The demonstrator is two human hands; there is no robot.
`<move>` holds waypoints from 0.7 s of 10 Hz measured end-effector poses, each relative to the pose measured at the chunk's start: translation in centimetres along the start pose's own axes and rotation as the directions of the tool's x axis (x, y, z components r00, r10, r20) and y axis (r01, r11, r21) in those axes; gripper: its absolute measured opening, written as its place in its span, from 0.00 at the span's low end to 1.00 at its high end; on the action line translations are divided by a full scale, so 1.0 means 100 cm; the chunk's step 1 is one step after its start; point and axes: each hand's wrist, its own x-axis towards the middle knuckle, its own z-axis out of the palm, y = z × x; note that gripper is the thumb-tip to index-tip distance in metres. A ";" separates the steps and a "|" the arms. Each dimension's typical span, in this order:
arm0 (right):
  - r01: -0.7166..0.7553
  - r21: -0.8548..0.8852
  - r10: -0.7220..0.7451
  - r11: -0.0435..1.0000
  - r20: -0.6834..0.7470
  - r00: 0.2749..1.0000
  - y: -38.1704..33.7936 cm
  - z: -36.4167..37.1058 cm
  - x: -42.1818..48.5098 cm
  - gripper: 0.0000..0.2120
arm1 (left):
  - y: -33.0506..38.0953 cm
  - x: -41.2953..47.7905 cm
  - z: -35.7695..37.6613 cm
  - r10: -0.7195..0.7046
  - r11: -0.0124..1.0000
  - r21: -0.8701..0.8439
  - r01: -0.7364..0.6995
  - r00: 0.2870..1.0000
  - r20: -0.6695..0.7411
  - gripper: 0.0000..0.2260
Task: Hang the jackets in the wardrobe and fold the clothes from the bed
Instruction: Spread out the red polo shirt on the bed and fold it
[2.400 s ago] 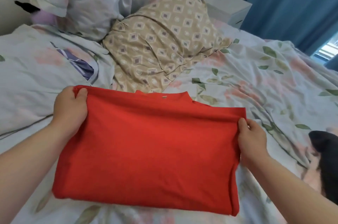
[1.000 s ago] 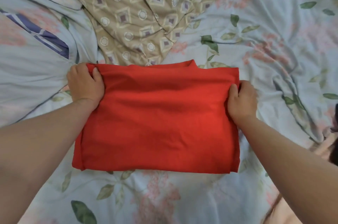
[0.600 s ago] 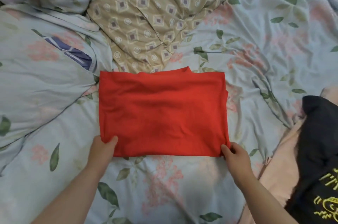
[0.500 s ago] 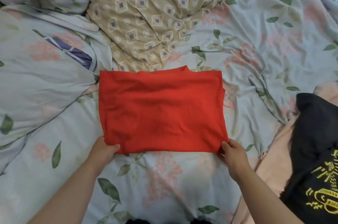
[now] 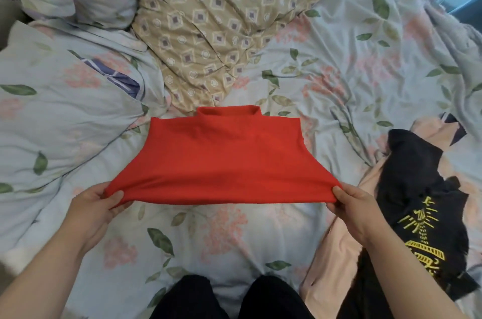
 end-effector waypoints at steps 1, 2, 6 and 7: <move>0.068 -0.078 -0.064 0.995 0.054 0.996 -0.031 -0.011 -0.029 0.11 | 0.039 -0.024 -0.006 0.086 0.996 -0.003 -0.087 0.993 -0.081 0.13; 0.126 -0.101 -0.120 0.987 0.065 0.991 -0.064 -0.020 -0.055 0.10 | 0.077 -0.042 -0.009 0.144 0.983 -0.090 -0.158 0.979 -0.144 0.17; -0.200 0.421 0.082 0.885 0.282 0.956 -0.142 0.024 -0.021 0.12 | 0.156 -0.008 0.067 0.065 0.925 -0.367 -0.100 0.992 -0.106 0.11; -0.244 0.402 0.132 0.882 0.288 0.949 -0.130 0.055 0.016 0.09 | 0.142 0.023 0.097 -0.084 0.955 -0.289 0.072 0.996 -0.031 0.13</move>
